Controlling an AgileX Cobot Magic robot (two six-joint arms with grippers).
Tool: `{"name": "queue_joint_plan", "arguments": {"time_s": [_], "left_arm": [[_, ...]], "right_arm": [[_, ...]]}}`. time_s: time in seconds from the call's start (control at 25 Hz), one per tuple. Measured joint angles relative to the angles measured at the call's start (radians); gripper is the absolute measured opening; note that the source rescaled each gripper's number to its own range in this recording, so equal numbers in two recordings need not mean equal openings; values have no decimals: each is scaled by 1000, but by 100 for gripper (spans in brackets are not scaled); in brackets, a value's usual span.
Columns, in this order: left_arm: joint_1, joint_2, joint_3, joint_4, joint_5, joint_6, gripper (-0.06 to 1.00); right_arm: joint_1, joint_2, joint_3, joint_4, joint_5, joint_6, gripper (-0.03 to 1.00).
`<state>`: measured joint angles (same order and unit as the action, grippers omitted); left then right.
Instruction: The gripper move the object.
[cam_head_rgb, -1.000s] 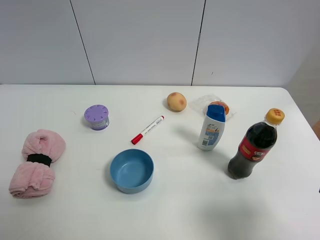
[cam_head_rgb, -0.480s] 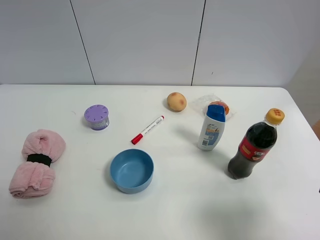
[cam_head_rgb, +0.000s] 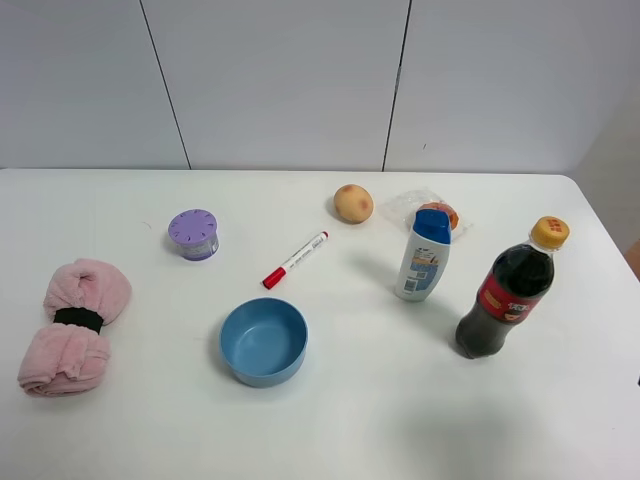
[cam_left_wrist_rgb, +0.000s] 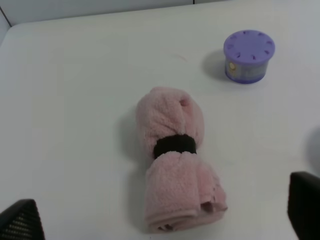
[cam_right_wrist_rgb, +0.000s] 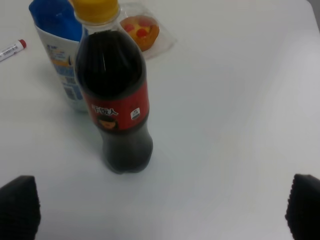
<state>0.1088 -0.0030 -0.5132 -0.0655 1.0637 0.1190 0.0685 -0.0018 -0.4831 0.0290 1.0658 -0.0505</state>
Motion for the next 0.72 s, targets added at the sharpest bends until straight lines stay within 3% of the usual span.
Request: {"name": "queue_joint_plan", "arguments": {"time_s": [0.72], "left_arm": [[0, 0, 1, 3, 0, -2, 100]], "right_arm": [[0, 0, 0, 0, 0, 0, 100]]}}
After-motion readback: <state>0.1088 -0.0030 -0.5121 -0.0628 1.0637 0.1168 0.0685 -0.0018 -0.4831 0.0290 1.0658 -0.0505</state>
